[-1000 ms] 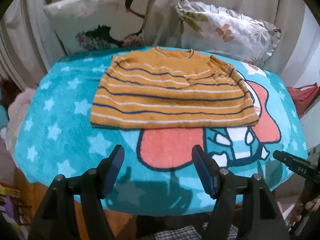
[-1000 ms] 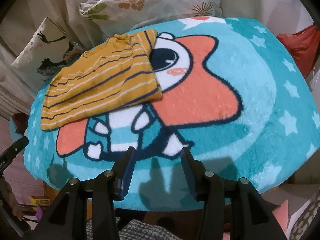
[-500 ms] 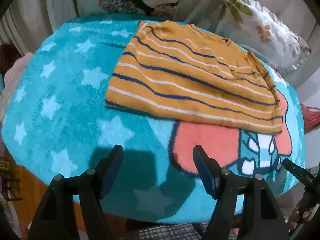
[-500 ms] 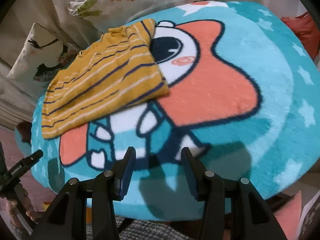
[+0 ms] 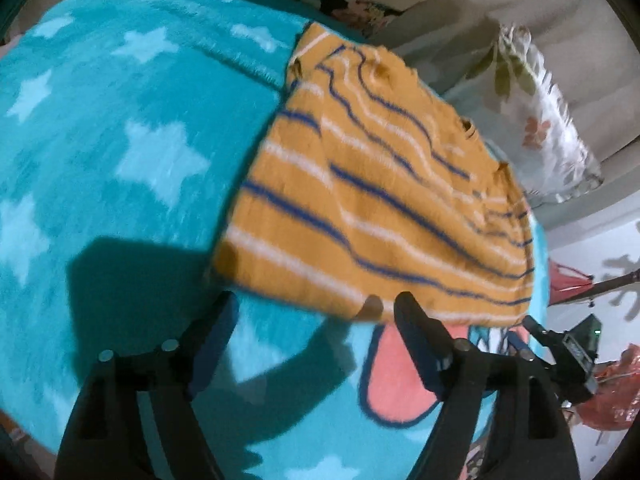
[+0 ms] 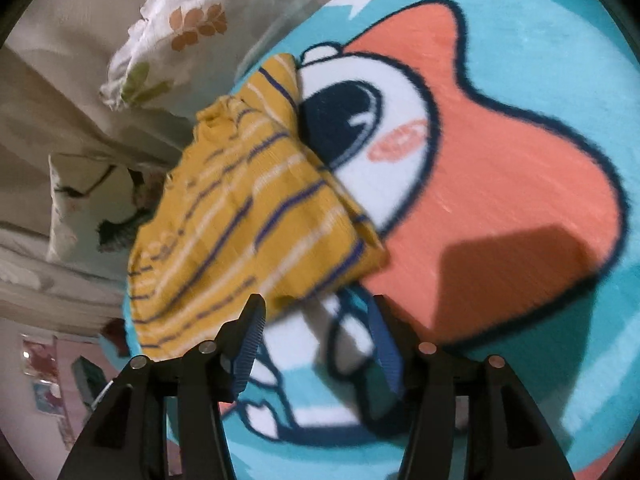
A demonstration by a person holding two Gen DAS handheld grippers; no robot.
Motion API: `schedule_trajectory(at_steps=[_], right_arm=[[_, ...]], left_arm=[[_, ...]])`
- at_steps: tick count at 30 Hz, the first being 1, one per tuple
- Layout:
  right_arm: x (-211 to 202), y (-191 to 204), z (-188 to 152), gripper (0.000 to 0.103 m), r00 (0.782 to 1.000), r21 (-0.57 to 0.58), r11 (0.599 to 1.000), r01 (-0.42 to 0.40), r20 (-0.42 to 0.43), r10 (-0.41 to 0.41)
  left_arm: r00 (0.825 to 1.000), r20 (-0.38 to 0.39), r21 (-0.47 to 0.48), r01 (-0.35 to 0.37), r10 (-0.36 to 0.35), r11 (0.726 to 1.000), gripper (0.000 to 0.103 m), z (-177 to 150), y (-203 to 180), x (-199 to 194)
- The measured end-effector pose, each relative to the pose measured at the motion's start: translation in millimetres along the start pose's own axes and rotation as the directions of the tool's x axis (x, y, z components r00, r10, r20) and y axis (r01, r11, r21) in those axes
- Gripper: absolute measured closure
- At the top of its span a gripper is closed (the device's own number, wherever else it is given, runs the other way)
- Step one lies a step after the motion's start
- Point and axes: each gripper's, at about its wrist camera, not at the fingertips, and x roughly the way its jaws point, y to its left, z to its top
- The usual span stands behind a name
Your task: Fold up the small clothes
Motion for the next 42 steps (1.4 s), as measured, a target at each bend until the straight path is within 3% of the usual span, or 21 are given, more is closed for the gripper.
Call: schedule_trajectory(at_steps=[8, 9, 10, 11, 12, 15, 20, 23, 25, 27, 29, 34, 36, 38, 40, 42], right_arm=[[31, 13, 40, 0.043, 0.996, 0.058, 0.996, -0.071, 0.058, 0.068], [35, 15, 44, 0.045, 0.995, 0.062, 0.995, -0.075, 0.065, 0.071], [38, 18, 47, 0.048, 0.995, 0.062, 0.996, -0.069, 0.07, 0.064], [41, 20, 49, 0.064, 0.996, 0.064, 0.996, -0.059, 0.067, 0.055], [47, 21, 52, 0.085, 0.997, 0.073, 0.996, -0.057, 0.046, 0.054], [50, 14, 51, 0.088, 0.996, 0.14, 0.986, -0.089, 0.023, 0.087], [20, 4, 35, 0.089, 0.987, 0.191, 0.968, -0.161, 0.008, 0.162], [13, -1, 18, 0.089, 0.985, 0.188, 0.967, -0.17, -0.011, 0.175], [18, 0, 14, 0.087, 0.99, 0.138, 0.983, -0.124, -0.048, 0.131], [20, -1, 12, 0.079, 0.994, 0.119, 0.99, -0.071, -0.069, 0.08], [12, 2, 12, 0.074, 0.995, 0.095, 0.993, -0.072, -0.061, 0.078], [-33, 25, 13, 0.066, 0.998, -0.076, 0.996, 0.042, 0.044, -0.039], [-50, 34, 15, 0.065, 0.986, -0.117, 0.987, 0.112, 0.133, -0.096], [-60, 44, 18, 0.065, 0.974, -0.125, 0.983, 0.138, 0.197, -0.112], [-60, 60, 22, 0.065, 0.97, -0.154, 0.981, 0.121, 0.227, -0.084], [-44, 81, 24, 0.065, 0.984, -0.221, 0.972, 0.075, 0.175, -0.036]], left_arm=[[0.992, -0.002, -0.103, 0.123, -0.124, 0.987, 0.02, 39, 13, 11], [0.992, -0.007, -0.103, 0.121, -0.123, 0.987, 0.034, 41, 12, 12], [0.995, -0.03, -0.09, 0.096, -0.099, 0.991, 0.078, 44, 9, 16], [0.996, -0.059, -0.078, 0.068, -0.073, 0.995, 0.09, 46, 7, 22], [0.995, -0.074, -0.082, 0.057, -0.063, 0.995, 0.09, 47, 7, 25], [0.996, -0.056, -0.079, 0.058, -0.062, 0.995, 0.09, 45, 4, 11], [0.996, -0.037, -0.041, 0.077, -0.078, 0.996, 0.091, 38, -4, -25], [0.997, -0.048, -0.034, 0.064, -0.065, 0.997, 0.09, 31, -3, -25], [0.997, -0.066, -0.058, 0.046, -0.05, 0.997, 0.089, 26, 5, -15], [0.994, -0.085, -0.107, 0.054, -0.063, 0.993, 0.088, 21, 18, -12], [0.996, -0.066, -0.099, 0.057, -0.064, 0.993, 0.084, 17, 22, -22], [1.0, 0.022, -0.041, -0.016, 0.017, 0.999, 0.077, 17, 26, -58], [0.996, 0.075, -0.04, -0.05, 0.053, 0.998, 0.077, 20, 26, -73], [0.991, 0.127, -0.048, -0.025, 0.031, 0.999, 0.076, 25, 20, -86], [0.987, 0.162, -0.014, 0.011, -0.008, 1.0, 0.064, 30, 7, -92], [0.985, 0.164, 0.072, 0.034, -0.045, 0.997, 0.052, 37, -18, -88]])
